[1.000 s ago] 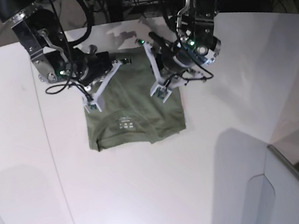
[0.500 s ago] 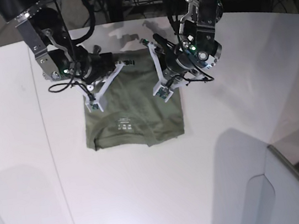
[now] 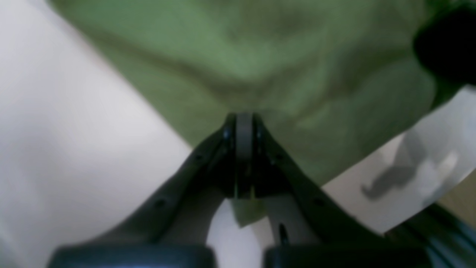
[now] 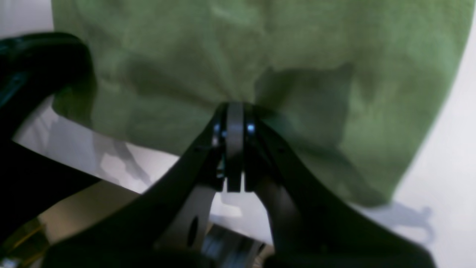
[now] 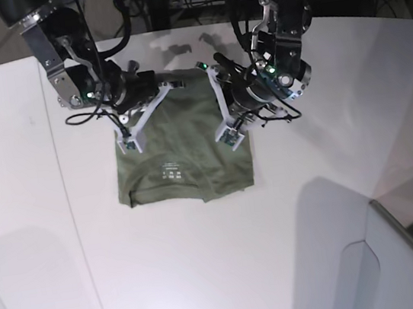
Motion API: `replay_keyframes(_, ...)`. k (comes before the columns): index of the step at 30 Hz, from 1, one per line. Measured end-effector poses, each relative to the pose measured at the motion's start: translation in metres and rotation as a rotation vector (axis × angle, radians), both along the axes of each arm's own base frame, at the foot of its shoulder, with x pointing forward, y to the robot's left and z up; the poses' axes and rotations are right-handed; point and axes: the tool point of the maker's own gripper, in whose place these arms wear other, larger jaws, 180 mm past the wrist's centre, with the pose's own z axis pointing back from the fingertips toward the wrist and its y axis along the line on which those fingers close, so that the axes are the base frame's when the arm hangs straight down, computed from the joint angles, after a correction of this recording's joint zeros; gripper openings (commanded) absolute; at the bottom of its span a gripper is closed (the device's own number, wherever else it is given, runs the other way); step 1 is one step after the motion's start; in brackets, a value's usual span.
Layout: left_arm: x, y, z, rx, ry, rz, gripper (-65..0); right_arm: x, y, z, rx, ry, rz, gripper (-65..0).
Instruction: Layout the t-shirt on the table in an organized manner, then fold the t-shirt properly
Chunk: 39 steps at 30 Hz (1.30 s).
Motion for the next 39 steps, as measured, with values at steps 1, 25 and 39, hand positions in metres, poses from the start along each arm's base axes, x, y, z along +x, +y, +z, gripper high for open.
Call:
replay_keyframes(1,0.003,-0.001,0.01,-0.005,-0.03,0.002,-65.0,0.001,0.001,0.009,0.009,-0.021,0.006,-65.0)
replay_keyframes(25,-0.176,0.077,0.016,0.014,0.031,-0.021,-65.0,-0.086,-0.177,0.051,-0.295,-0.105,-0.171,-65.0)
replay_keyframes(39,-0.299,0.076,-0.083,-0.159,0.332,0.255,-65.0,-0.229,-0.083,-0.05,-0.189,0.304,0.21,-65.0)
